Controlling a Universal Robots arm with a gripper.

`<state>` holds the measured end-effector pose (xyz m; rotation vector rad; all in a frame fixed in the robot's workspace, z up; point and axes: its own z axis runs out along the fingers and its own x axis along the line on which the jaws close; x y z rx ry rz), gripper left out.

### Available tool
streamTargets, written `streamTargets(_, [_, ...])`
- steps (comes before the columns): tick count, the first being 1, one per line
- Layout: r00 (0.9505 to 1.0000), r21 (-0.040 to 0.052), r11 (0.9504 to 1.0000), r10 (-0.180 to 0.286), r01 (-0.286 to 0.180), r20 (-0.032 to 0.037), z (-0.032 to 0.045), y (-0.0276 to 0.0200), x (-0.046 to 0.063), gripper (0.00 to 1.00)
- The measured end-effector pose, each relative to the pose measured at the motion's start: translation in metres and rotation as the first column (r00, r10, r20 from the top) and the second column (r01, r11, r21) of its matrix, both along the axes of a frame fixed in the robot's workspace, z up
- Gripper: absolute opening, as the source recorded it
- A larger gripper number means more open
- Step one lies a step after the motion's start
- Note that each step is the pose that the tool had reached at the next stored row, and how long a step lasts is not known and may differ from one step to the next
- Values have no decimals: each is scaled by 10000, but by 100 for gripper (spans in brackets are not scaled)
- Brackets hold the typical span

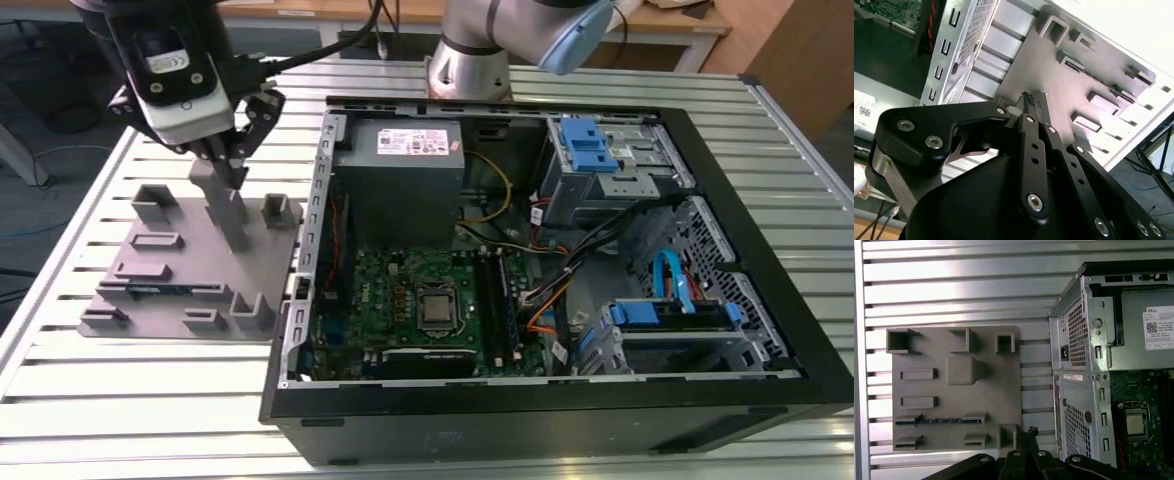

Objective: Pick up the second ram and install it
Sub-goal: 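Reach for the second ram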

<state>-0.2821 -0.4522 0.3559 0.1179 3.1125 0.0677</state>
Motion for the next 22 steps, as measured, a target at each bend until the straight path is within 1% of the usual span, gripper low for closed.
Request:
streamTargets(3, [10000, -2, 10000, -3, 3, 0, -33, -33, -36, 11])
streamTargets(10, [10000, -4, 10000, 1, -1, 0, -94, -81, -219, 11])
streamTargets(15, [10000, -4, 10000, -1, 1, 0, -122, -97, -371, 11])
streamTargets(22, [10000, -3, 10000, 0, 0, 0, -156, -104, -516, 11])
